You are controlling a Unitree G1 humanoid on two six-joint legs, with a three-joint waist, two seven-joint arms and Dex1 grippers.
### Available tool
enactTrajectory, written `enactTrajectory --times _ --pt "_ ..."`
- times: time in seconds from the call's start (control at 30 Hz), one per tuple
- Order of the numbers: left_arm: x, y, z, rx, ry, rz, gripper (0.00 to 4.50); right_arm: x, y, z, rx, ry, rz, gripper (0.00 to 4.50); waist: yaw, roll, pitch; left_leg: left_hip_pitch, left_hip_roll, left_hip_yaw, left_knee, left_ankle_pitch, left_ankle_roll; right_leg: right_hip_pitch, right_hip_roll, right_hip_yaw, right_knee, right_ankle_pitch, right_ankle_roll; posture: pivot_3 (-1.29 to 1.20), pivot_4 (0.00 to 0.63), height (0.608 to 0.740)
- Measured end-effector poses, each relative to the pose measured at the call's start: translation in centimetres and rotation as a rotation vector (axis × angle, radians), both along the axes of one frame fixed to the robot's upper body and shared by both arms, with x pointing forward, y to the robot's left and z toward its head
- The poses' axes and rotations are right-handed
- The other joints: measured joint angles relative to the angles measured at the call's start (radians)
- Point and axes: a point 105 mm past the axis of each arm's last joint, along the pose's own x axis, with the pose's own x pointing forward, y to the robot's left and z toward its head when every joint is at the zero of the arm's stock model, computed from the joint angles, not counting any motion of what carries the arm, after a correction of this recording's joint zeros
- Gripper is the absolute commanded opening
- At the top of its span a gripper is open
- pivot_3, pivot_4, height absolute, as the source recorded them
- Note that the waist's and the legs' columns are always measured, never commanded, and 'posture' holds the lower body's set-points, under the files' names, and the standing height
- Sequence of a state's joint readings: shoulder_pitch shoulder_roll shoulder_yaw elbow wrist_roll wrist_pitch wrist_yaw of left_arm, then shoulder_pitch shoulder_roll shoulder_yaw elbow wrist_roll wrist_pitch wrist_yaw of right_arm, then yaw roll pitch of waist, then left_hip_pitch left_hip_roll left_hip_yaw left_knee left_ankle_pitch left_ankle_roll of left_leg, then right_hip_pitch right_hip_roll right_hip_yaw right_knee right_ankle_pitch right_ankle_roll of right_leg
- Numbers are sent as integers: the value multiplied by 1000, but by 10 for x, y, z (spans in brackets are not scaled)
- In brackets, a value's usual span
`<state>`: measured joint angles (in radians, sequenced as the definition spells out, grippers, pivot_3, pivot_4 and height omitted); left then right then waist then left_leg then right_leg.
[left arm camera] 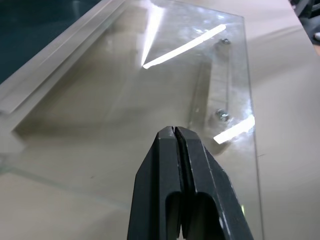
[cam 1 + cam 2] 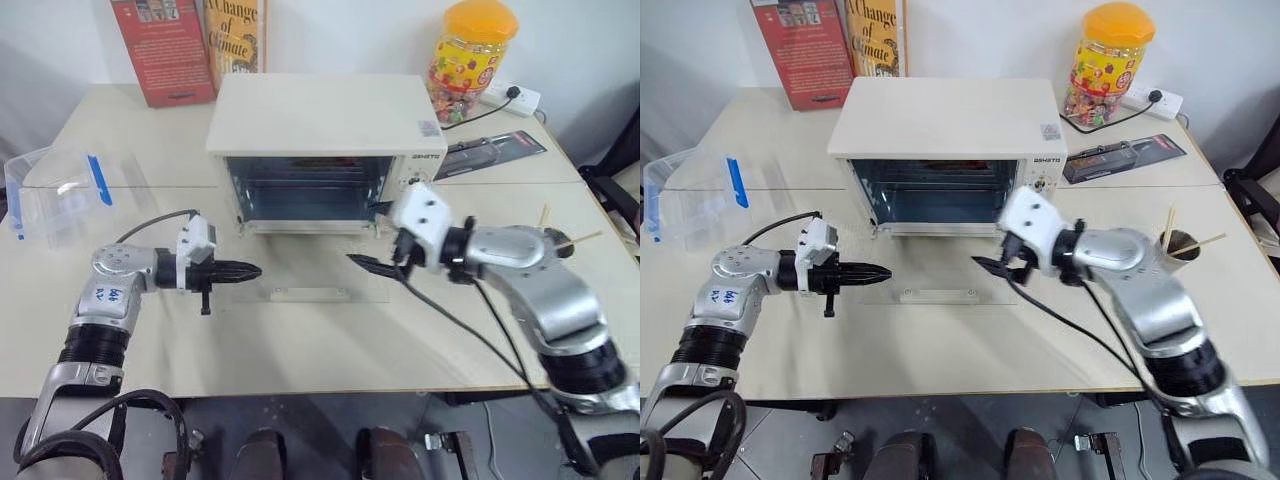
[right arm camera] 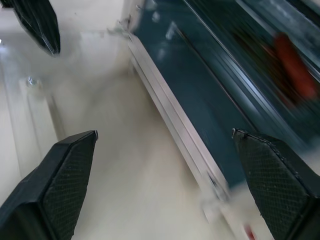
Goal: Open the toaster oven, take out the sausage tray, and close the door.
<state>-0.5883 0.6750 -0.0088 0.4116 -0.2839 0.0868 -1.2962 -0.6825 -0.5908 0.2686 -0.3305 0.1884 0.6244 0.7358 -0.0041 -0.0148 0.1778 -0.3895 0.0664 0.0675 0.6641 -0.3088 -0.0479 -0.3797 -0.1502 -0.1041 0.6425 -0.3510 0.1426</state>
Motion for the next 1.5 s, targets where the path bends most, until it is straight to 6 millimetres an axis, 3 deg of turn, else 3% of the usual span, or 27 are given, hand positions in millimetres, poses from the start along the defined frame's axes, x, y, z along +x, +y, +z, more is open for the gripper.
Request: enactTrajectory --times 0.07,0.2,0.4,0.63,0.83,0.93,1.33,1.5 --pt "1 -1 -1 -7 -26 22 23 4 9 -2 -17 -29 5 4500 2 0 0 0 0 0 0 0 0 0 0 0 0 0 0 0 150 740" --pt "9 -4 1 -137 -88 154 732 19 29 -6 -82 -125 -9 4500 -4 0 0 0 0 0 1 0 0 -1 0 0 2 0 0 0 150 740" --pt "5 5 32 -435 -210 337 2498 50 48 -2 -218 -379 -99 4500 -26 0 0 0 0 -1 0 0 0 -1 -1 0 3 0 0 0 150 740" --pt "-2 12 51 -586 -270 440 4438 70 66 0 -247 -512 -185 4500 -38 0 0 0 0 -2 0 0 -1 -1 -1 -1 4 0 0 0 150 740" --pt "3 21 60 -633 -317 510 4438 89 71 -2 -301 -533 -221 4500 -45 0 0 0 0 -2 0 0 -1 -1 -1 -1 3 0 0 0 150 740" --pt "8 22 67 -646 -333 517 4500 96 71 -4 -331 -536 -230 3924 -51 0 0 0 0 -2 0 1 -1 -1 -1 -1 3 0 0 0 150 740" --pt "28 15 83 -661 -319 510 4500 101 70 8 -408 -664 -240 34 -55 0 0 1 0 -2 -1 1 -1 0 -1 -1 4 0 0 0 150 740" --pt "35 13 86 -661 -305 519 4500 98 67 9 -445 -710 -228 34 -55 -1 0 1 0 -3 -2 1 -2 0 -1 -1 4 0 0 0 150 740"
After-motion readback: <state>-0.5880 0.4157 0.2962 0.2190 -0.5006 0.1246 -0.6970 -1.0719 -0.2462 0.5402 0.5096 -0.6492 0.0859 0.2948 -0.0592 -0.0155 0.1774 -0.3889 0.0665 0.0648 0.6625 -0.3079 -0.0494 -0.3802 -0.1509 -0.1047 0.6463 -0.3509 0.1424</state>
